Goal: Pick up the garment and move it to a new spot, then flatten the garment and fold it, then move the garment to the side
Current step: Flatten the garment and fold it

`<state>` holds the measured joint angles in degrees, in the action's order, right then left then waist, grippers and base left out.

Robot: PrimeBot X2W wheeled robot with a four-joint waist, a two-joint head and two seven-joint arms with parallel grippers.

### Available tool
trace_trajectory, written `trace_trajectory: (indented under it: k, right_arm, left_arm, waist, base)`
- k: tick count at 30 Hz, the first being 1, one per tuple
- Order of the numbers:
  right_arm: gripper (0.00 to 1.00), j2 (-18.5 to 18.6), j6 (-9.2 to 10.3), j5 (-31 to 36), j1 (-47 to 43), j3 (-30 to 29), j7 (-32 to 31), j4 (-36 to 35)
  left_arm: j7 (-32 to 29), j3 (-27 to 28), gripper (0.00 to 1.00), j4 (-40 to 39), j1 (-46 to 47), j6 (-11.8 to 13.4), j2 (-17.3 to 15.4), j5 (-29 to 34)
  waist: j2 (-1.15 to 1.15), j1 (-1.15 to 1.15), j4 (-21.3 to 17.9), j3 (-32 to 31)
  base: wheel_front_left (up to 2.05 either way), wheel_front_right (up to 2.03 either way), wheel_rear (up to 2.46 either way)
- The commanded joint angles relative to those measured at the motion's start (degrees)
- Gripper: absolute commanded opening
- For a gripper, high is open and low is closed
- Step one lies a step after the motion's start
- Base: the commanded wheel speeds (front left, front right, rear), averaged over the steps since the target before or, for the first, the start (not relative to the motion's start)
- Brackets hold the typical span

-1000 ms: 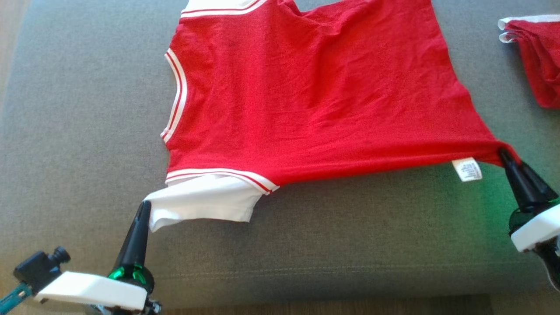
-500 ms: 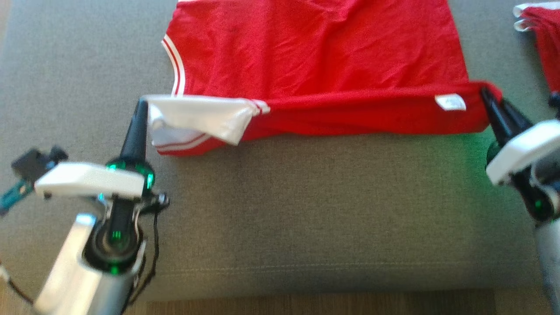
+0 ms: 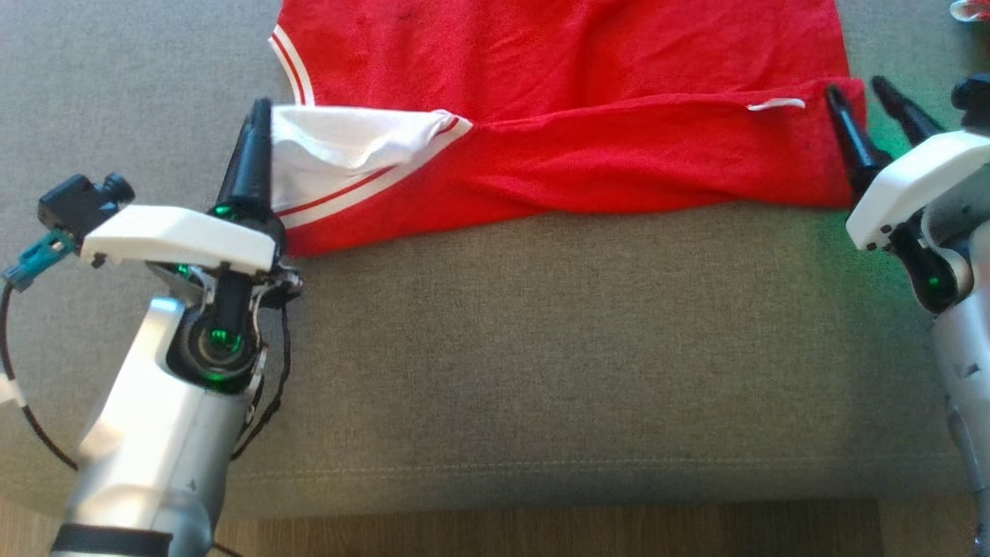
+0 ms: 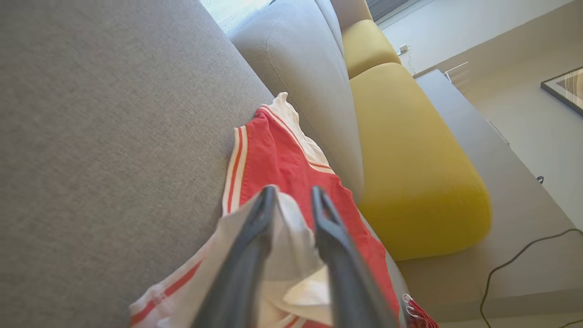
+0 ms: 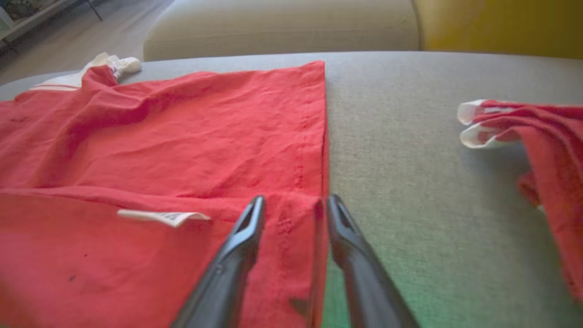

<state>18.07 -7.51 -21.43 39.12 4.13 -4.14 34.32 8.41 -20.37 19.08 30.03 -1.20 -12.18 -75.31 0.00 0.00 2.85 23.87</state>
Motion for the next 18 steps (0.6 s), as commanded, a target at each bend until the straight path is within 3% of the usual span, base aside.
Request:
trace_trajectory:
  k: [1, 7, 10, 18]
  right_arm:
    - [1.0, 0.3, 0.02, 0.0, 0.7, 0.5, 1.3, -1.3]
    - [1.0, -0.2, 0.02, -2.4, -2.0, 0.5, 6.6, -3.1]
    - [1.0, -0.8, 0.02, -3.7, -5.4, 0.6, 7.8, -6.0]
    - [1.0, -2.9, 0.02, -3.5, -10.6, -0.5, 9.0, -12.4]
  left_arm:
    - [0.7, 1.3, 1.0, -1.0, 1.8, -0.8, -1.7, 1.2]
    - [4.8, 1.0, 1.0, -1.4, -0.7, -2.0, -3.3, 6.8]
    - [6.1, 0.0, 1.0, -3.3, -4.4, 0.3, -5.0, 14.3]
    - [6.4, -4.7, 1.0, -7.2, -12.0, 5.3, -6.7, 25.6]
  waist:
    - [0.0, 0.0, 0.0, -0.3]
    - [0.0, 0.0, -0.3, -2.4]
    - [0.0, 0.0, -0.6, -3.5]
    - [0.0, 0.0, -1.1, -3.9]
  base:
    - [0.0, 0.0, 0.0]
    - [0.0, 0.0, 0.0]
    - [0.0, 0.0, 0.0]
    - [0.0, 0.0, 0.0]
